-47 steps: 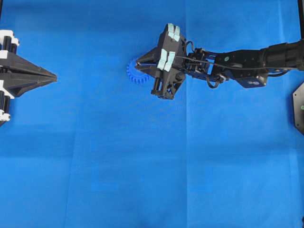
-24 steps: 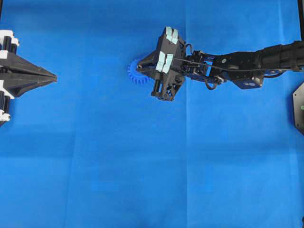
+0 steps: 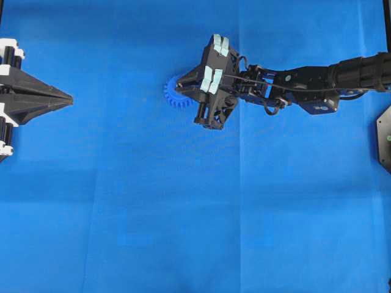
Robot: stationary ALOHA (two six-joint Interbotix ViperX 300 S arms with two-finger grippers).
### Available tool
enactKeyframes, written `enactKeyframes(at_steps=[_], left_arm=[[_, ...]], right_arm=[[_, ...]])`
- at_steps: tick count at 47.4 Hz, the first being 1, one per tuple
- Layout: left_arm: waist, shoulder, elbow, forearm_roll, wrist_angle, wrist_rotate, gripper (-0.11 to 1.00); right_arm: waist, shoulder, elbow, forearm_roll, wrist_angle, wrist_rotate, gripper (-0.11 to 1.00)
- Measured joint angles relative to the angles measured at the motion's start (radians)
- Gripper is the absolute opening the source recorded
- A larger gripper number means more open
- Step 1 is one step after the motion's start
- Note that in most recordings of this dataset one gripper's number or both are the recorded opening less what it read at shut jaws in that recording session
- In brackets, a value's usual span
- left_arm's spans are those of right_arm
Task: Insert the shaft placed at a random location into the center hole of the small gear at another random location.
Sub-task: 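Open the right gripper, releasing the shaft in the gear hole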
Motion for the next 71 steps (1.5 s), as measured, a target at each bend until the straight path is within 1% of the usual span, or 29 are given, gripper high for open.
enactKeyframes(at_steps=[4,8,11,13,22,32,46,55,71], left_arm=[[-0.002,0.000,-0.002,0.000,0.000,0.000,0.00],[0.000,0.000,-0.002,0.000,-0.002,0.000,0.00],[-0.002,0.000,-0.002,-0.002,0.000,0.002,0.00],[0.000,0.000,-0.002,0.000,0.000,0.000,0.00],[0.000,0.000,-0.002,0.000,0.000,0.000,0.00],[0.000,0.000,-0.002,0.000,0.000,0.000,0.00],[0.000,0.000,-0.002,0.000,0.000,0.002,0.00],[0.000,-0.003,0.000,0.000,0.000,0.000,0.00],[-0.002,-0.003,-0.002,0.000,0.000,0.000,0.00]], right_arm=[[0.002,0.000,-0.002,0.000,0.002,0.000,0.32],[0.002,0.000,-0.002,0.002,0.002,0.000,0.60],[0.002,0.000,-0.003,0.003,0.002,0.000,0.78],[0.002,0.000,-0.005,0.005,0.002,0.000,0.85],[0.002,0.000,-0.006,0.006,0.002,0.000,0.76],[0.002,-0.009,-0.006,0.006,0.014,0.000,0.76],[0.002,-0.135,-0.006,0.006,0.092,-0.006,0.76],[0.003,-0.196,-0.006,0.008,0.114,-0.006,0.76],[0.002,-0.202,0.000,0.006,0.118,-0.006,0.76]])
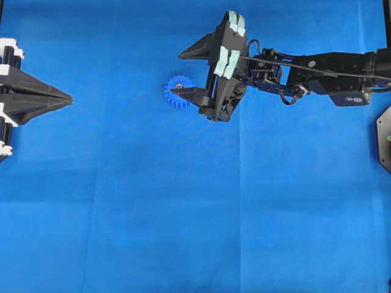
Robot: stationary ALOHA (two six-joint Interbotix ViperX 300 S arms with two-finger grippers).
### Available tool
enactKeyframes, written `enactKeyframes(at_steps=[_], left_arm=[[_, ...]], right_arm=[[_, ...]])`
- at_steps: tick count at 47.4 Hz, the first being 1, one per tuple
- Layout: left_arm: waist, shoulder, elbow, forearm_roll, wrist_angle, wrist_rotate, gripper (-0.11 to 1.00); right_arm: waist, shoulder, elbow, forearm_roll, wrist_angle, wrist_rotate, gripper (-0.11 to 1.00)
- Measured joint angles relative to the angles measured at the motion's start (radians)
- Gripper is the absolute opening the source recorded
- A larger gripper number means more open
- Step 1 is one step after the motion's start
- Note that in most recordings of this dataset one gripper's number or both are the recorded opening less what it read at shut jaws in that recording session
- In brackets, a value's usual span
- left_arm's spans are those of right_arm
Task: Insert the shaft placed at a random location into the center hole of the small gear at another random location.
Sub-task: 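Open the right gripper, releasing the shaft in the gear hole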
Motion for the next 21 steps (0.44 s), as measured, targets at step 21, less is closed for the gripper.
enactKeyframes(at_steps=[21], left_arm=[[0.002,-0.003,0.002,0.000,0.005,0.000,0.00]], right_arm=[[0.003,-0.147,0.175,0.000,-0.003,0.003,0.76]])
